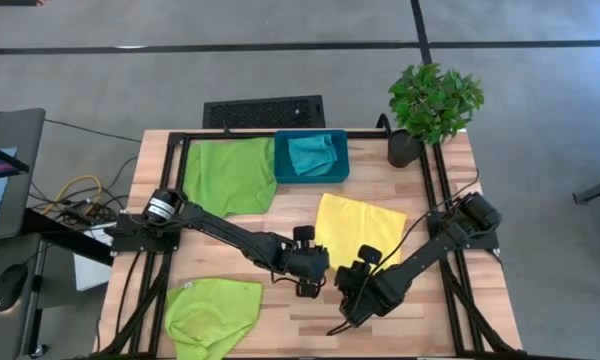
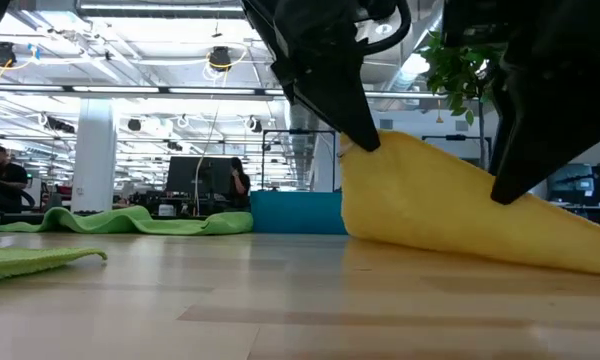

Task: Fold microfiber towels
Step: Fold the yellow microfiber cloth

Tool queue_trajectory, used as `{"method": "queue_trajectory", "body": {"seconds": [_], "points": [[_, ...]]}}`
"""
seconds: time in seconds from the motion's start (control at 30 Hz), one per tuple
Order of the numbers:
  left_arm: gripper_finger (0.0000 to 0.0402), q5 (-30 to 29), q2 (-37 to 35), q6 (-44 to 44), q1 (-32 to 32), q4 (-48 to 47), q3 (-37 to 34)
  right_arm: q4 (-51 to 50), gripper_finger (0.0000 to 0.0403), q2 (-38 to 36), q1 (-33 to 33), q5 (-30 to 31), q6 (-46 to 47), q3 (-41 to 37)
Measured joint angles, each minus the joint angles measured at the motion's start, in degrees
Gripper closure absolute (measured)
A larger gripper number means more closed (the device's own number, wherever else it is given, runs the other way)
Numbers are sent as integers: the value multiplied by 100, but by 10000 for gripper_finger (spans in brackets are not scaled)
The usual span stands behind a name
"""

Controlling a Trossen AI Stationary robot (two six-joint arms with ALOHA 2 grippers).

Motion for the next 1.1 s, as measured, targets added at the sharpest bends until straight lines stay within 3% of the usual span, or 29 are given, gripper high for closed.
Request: {"method": "queue_trajectory", "body": {"seconds": [0.53, 1.1], "points": [[401, -747, -717, -148, -165, -655, 11, -39, 242, -2, 171, -280, 142, 2], [401, -1088, -1109, -390, -218, -1211, 9, -167, 242, -4, 305, -618, 219, 2]]}}
